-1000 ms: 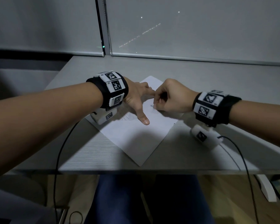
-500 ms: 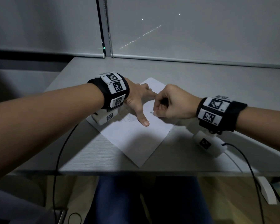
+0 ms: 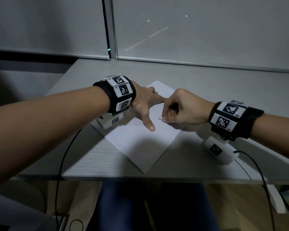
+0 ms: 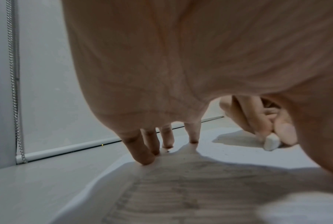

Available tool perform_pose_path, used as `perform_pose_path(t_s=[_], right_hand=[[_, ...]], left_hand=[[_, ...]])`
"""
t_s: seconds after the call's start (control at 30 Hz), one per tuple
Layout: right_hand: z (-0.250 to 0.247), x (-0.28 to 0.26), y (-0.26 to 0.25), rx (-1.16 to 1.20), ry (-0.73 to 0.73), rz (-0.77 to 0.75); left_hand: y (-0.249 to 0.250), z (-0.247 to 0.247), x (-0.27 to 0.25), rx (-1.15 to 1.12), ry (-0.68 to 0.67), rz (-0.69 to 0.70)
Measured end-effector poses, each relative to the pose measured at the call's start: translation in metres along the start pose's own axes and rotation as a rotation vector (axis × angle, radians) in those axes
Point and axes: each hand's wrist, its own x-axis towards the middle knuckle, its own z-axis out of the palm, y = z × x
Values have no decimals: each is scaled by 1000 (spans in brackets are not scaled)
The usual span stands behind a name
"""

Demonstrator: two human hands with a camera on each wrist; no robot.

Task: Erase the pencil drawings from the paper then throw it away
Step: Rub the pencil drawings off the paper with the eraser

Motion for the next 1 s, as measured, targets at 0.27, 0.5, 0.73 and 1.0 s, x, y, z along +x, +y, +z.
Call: perform_pose_path(t_s=[0.27, 0.5, 0.73, 1.0], right_hand=[[-12, 21, 24, -113, 123, 106], [5, -3, -4, -19, 12, -22], [-7, 30, 19, -116, 148, 145], [-12, 44, 10, -64, 154, 76]], left_hand=[[-2, 3, 2, 3, 2, -41], [-6, 3, 8, -20, -2, -14], [-16, 14, 3, -153, 105, -22], [-33, 24, -5, -147, 211, -32]])
